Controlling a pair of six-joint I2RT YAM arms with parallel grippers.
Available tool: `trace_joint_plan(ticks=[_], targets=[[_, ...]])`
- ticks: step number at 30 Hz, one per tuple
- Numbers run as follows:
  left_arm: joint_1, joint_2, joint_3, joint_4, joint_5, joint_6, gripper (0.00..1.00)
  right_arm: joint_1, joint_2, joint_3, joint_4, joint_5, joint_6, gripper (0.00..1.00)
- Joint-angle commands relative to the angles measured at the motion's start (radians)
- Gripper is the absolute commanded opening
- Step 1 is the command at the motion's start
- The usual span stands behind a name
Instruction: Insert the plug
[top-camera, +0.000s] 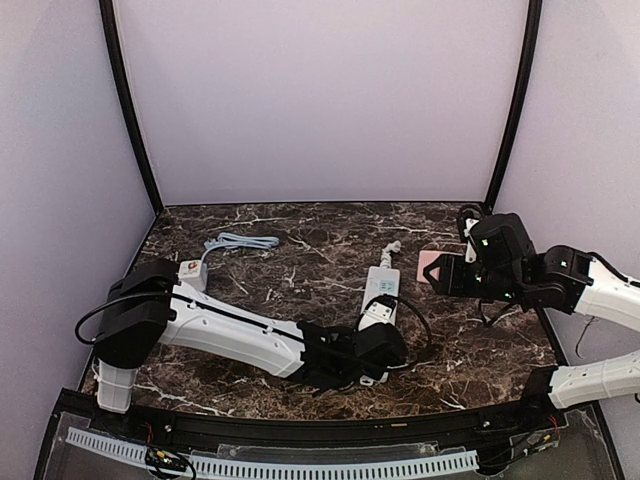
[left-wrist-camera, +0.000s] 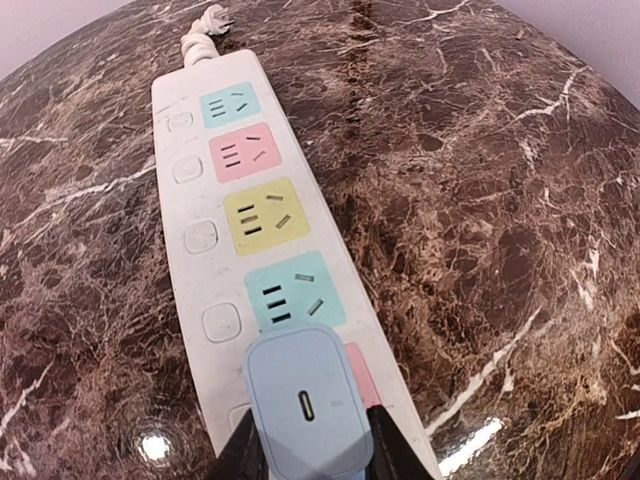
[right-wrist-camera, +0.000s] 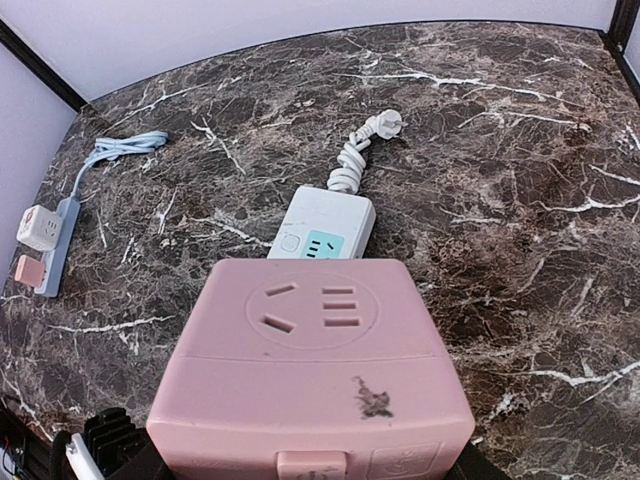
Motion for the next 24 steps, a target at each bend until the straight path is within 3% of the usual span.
trace_joint_plan(ticks=[1, 8, 24], targets=[[-0.01, -0.058, -0.146, 0.034, 0.087, 0.182, 0.27, -0.006, -0.018, 0.01, 0.006, 0.015, -0.011, 0.16], [-0.012, -0.151, -0.307, 0.148, 0.152, 0.427, 0.28, -0.006, -0.008, 0.034, -0.019, -0.058, -0.067, 0.15], [0.002, -0.232, -0.449, 0.144, 0.34, 0.675, 0.28, -0.006, 0.085, 0.122, -0.111, -0.194, -0.141, 0.12]])
